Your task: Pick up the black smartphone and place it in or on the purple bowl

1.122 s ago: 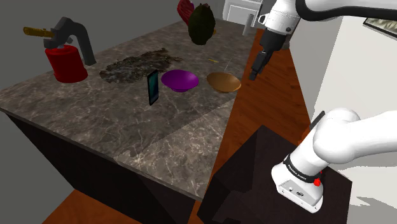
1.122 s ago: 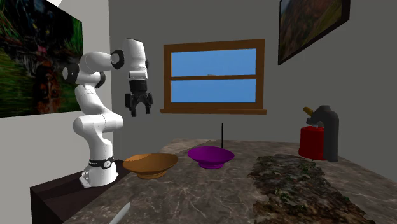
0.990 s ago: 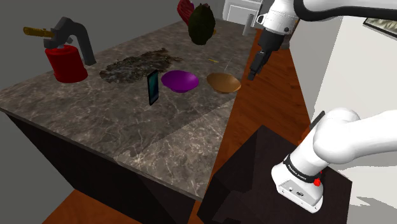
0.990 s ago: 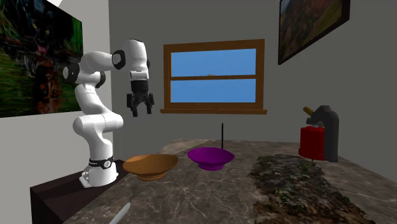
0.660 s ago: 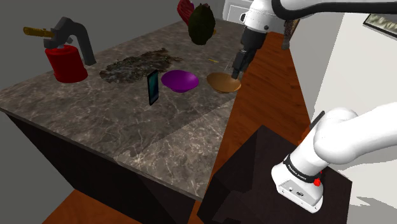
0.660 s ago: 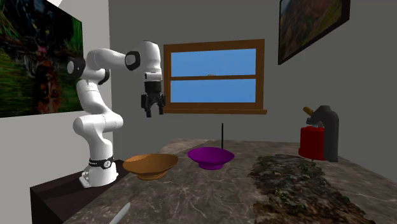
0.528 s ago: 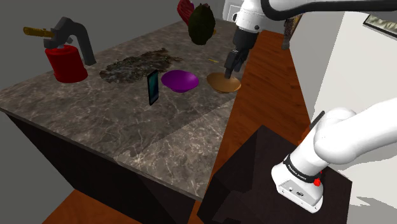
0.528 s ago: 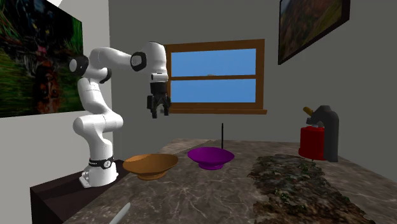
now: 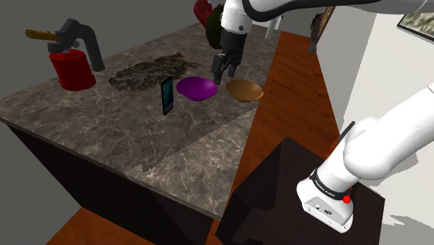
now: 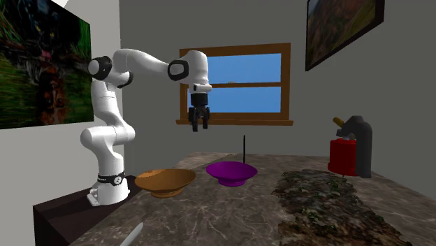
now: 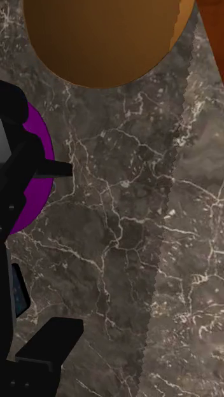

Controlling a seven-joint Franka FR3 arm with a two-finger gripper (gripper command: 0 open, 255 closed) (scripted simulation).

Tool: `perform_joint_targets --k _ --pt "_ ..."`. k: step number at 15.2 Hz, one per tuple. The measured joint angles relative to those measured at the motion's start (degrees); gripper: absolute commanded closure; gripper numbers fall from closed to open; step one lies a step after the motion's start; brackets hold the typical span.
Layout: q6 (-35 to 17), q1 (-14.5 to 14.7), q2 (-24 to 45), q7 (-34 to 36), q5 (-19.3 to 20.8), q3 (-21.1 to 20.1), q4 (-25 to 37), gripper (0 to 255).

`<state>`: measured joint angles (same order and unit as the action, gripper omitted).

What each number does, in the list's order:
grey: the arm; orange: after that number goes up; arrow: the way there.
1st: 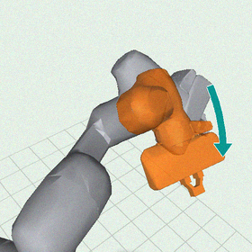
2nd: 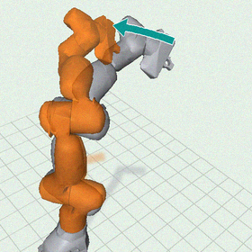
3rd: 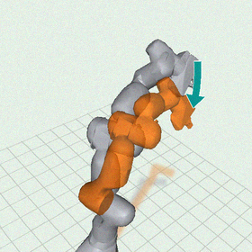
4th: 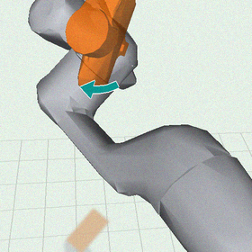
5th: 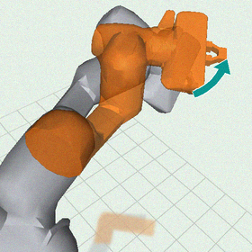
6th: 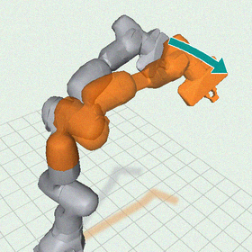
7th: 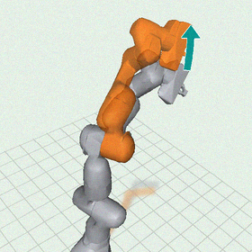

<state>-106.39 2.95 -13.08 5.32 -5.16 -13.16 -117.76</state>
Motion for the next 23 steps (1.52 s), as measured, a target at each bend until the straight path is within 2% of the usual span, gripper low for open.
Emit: perform_joint_targets --k 7,12,15,17,23 --pt "0.79 2.15 16.32 7.73 5.07 -3.86 16.16 0" --pt "4.53 5.36 29.15 12.47 9.76 -5.01 31.6 0" --pt "8.3 8.11 37.73 14.45 12.53 -4.95 43.25 0" --pt "7.99 8.65 39.06 14.97 12.97 -4.9 44.13 0" --pt "4.03 8.48 39.5 15.26 13.19 -4.77 40.54 0"
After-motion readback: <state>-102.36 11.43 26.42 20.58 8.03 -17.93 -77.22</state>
